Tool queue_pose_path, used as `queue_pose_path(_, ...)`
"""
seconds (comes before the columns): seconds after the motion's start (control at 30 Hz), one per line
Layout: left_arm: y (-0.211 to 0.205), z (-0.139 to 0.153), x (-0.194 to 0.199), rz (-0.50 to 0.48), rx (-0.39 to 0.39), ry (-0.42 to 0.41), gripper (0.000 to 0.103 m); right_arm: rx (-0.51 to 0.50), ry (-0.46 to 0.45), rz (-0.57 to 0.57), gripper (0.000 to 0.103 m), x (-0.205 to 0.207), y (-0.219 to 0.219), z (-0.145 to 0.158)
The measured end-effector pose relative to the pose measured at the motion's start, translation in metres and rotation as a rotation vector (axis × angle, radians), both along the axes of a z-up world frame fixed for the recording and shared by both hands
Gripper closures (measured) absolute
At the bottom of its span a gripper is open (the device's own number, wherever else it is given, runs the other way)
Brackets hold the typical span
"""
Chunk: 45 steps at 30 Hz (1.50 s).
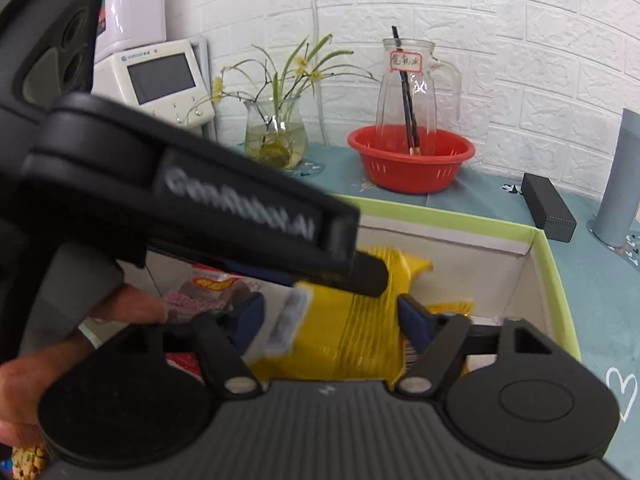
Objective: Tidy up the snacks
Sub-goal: 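Carry the yellow chip bag into the green box and release it, then grasp the white-and-yellow snack bag from the pile with the left tool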
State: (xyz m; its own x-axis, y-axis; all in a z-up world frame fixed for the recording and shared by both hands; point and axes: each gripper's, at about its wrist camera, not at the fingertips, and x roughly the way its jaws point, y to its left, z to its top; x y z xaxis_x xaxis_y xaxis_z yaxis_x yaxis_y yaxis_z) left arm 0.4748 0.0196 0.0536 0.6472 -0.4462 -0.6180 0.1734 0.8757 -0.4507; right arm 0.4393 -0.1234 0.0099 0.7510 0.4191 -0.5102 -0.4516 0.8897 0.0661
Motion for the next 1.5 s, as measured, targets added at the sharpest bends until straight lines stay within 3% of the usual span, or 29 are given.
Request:
queue_pose_path(0.07, 0.002, 0.013, -0.01, 0.016, 0.009, -0.044, 0.042, 0.015, -0.029, 0.004, 0.011, -0.009, -0.008, 0.01)
queue_pose_path(0.27, 0.007, 0.059, -0.071, -0.007, -0.026, -0.2, 0.03, -0.002, -0.158, -0.017, 0.01, -0.068, -0.035, 0.043)
queue_pose_path(0.43, 0.007, 0.063, -0.137, -0.037, -0.058, -0.25, 0.028, 0.029, -0.129, -0.03, 0.009, -0.135, -0.057, 0.037)
queue_pose_path(0.6, 0.013, 0.037, -0.196, -0.029, -0.055, -0.197, 0.028, 0.089, -0.055, -0.034, 0.009, -0.197, -0.062, 0.012)
queue_pose_path(0.73, 0.022, 0.013, -0.241, -0.018, -0.004, -0.128, 0.029, 0.152, -0.013, -0.021, 0.009, -0.237, -0.051, -0.006)
queue_pose_path(0.9, 0.036, 0.001, -0.273, -0.047, 0.074, -0.078, 0.046, 0.211, 0.032, 0.112, 0.009, -0.27, -0.012, -0.014)
queue_pose_path(1.07, 0.041, -0.007, -0.277, -0.111, 0.095, -0.052, 0.051, 0.196, 0.071, 0.171, 0.01, -0.267, 0.02, -0.022)
queue_pose_path(1.3, 0.034, -0.023, -0.26, -0.205, -0.041, 0.035, 0.053, 0.173, 0.083, 0.196, 0.009, -0.264, 0.032, -0.025)
queue_pose_path(1.5, 0.0, -0.023, -0.269, -0.254, 0.008, 0.0, 0.055, 0.157, 0.071, 0.154, 0.009, -0.277, 0.007, -0.025)
